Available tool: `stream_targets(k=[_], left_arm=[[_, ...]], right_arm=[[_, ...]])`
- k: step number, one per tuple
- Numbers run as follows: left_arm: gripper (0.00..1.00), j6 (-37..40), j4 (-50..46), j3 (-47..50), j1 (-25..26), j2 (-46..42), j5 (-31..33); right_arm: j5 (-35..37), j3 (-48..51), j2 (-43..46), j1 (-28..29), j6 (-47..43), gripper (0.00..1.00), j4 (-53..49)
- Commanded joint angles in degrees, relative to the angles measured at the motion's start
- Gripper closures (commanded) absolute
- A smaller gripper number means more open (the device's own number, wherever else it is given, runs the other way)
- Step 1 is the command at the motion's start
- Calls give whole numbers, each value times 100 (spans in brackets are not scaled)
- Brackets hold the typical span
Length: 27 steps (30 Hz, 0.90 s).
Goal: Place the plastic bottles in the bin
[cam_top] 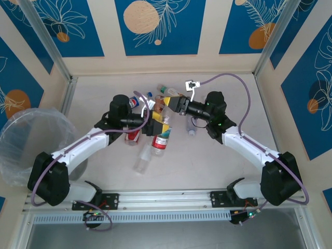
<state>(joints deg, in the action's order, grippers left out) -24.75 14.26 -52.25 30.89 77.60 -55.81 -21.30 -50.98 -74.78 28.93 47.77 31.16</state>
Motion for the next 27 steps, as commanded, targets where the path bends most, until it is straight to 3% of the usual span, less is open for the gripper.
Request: stream_targets(k=[1, 10, 15, 27], left_arm=[[8, -140, 496, -187, 76, 191, -480], [13, -205, 764, -216, 222, 223, -419], [24, -193, 824, -189, 276, 240, -463], [38, 362, -194, -439, 275, 184, -32]], right_arm=[[-119, -96, 46, 51, -30, 100, 558], [-124, -192, -264, 233, 37, 100, 944], [-120, -143, -362, 245, 151, 100, 1183], [-40, -118, 18, 227, -414, 100, 411]])
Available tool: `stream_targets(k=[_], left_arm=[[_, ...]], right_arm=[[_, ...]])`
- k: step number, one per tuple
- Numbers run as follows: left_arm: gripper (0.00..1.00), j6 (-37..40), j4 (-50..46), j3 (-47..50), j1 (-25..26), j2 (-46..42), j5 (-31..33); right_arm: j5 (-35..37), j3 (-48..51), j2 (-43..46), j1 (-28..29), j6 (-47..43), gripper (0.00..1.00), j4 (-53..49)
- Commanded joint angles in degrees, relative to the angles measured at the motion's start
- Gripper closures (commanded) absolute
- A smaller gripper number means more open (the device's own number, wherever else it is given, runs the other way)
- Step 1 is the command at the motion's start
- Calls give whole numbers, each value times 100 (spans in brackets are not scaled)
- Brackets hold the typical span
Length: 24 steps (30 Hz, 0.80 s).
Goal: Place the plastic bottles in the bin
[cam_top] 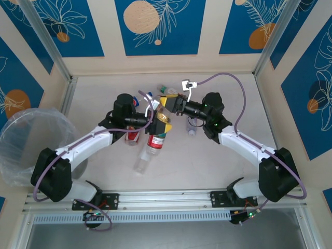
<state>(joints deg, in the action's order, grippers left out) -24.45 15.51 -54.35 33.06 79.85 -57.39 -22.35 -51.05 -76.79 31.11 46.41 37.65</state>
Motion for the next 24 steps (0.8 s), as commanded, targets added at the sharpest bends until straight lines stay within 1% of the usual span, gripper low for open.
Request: stream_targets(k=[1, 5, 9, 10, 11, 12, 13, 14, 15, 17, 18, 21, 24], left_arm=[[38, 369, -365, -249, 60, -57, 162], [41, 458, -504, -295, 56, -75, 319], [42, 459, -548, -317, 55, -65, 432], [42, 458, -558, -324, 55, -58, 462], [43, 459, -555, -326, 53, -57, 503], [43, 461, -554, -323, 56, -58, 532], [44, 458, -534, -322, 60, -56, 542], [44, 465, -523, -322, 60, -58, 548], [45, 475, -522, -322, 58, -55, 560], [46, 498, -559, -322, 51, -53, 654], [47, 518, -594, -330, 51, -58, 722], [46, 555, -803, -379, 14, -39, 1028], [44, 590, -1192, -527, -46, -55, 1512]], right_arm=[[48, -139, 231, 9, -314, 100, -321], [6, -204, 219, 4, -370, 99, -493], [29, -230, 201, 9, -370, 93, -545], [29, -239, 208, 1, -371, 88, -569], [29, -255, 204, 1, -379, 80, -594], [41, -271, 208, 0, -387, 63, -632], [96, -305, 213, -9, -374, 51, -733], [192, -353, 232, -16, -370, 40, -896], [285, -397, 250, -22, -370, 34, -1057], [438, -441, 324, -42, -420, 6, -1313], [488, -441, 359, -50, -470, 0, -1382], [722, -465, 524, -74, -653, 1, -1708], [1273, -459, 764, -83, -854, 1, -2130]])
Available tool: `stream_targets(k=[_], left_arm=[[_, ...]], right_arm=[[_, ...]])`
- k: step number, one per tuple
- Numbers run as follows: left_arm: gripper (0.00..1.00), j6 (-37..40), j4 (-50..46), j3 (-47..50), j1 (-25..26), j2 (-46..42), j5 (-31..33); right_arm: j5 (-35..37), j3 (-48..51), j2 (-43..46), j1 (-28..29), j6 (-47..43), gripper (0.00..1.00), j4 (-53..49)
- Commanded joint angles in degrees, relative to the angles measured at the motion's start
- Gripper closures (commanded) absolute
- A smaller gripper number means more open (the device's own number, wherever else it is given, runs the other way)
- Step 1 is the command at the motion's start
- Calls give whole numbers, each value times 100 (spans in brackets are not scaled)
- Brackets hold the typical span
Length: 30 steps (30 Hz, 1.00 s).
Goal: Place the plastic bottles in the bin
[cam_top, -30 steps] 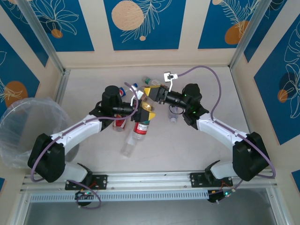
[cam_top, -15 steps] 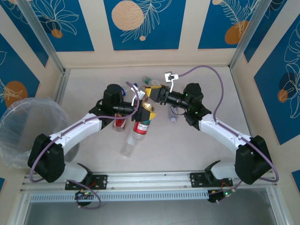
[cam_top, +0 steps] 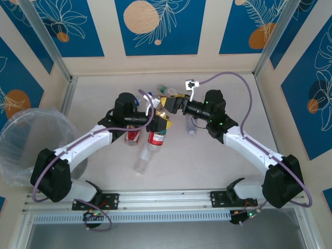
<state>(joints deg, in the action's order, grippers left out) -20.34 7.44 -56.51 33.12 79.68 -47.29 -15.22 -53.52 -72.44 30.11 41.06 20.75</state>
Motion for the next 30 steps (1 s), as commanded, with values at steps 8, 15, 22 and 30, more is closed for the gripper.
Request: stream_targets(k=[8, 15, 22, 30], left_arm=[[45, 381, -1824, -817, -122, -145, 2451], [44, 320, -1987, -789, -126, -341, 3310], [44, 512, -2801, -1230, -130, -626, 4098], [43, 706, -3931, -1923, -125, -1122, 5487]], right_arm=[[1830, -34, 810, -249, -291, 1, -1635], [2231, 209, 1130, -418, -171, 0, -2202], [2454, 294, 1215, -505, -16, 1, -2426], [2449, 333, 1101, -541, 121, 0, -2345]])
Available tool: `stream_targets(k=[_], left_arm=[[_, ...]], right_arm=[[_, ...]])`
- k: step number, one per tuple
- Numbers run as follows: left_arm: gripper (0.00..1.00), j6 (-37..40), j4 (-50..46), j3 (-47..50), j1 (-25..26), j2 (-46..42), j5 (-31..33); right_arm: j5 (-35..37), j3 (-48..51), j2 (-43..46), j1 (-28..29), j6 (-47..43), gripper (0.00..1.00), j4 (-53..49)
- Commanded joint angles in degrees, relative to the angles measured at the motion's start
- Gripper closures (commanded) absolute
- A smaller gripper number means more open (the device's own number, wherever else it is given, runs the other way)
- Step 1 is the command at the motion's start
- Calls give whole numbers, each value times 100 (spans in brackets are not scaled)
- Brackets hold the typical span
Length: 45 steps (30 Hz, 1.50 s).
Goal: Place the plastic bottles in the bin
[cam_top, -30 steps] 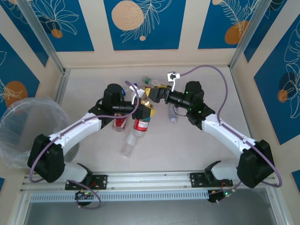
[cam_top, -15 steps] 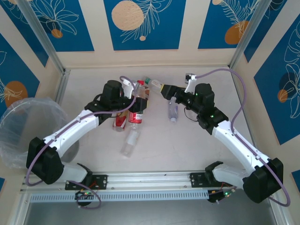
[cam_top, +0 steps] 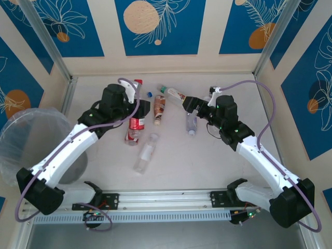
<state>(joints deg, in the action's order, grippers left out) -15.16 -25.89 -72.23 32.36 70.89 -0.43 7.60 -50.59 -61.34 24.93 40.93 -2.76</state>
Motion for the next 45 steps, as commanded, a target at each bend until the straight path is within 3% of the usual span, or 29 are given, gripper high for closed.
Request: stream_targets(k=[1, 13, 18, 22, 30, 34, 45], left_arm=[[43, 177, -718, -437, -50, -291, 1051], [42, 970, -1718, -1919, -191, -577, 3030], [43, 1030, -2148, -2495, -465, -623, 4553], [43, 1219, -1940, -2286, -940, -974, 5530], [43, 1314, -1460, -1663, -1819, -1530, 5979], [45, 1740, -997, -1199, -2150, -1600, 6563], [43, 422, -837, 144, -3746, -1914, 5823]], right_arm=[[180, 40, -22, -25, 134, 0, 20], [35, -38, -485, -49, 159, 0, 252], [-108, -148, -723, -51, 179, 0, 268], [-179, -255, -890, -57, 105, 0, 276], [-442, -496, -1073, -76, -14, 0, 198], [-442, -414, -1029, -76, -30, 0, 193], [-424, -366, -930, -102, -221, 0, -35]])
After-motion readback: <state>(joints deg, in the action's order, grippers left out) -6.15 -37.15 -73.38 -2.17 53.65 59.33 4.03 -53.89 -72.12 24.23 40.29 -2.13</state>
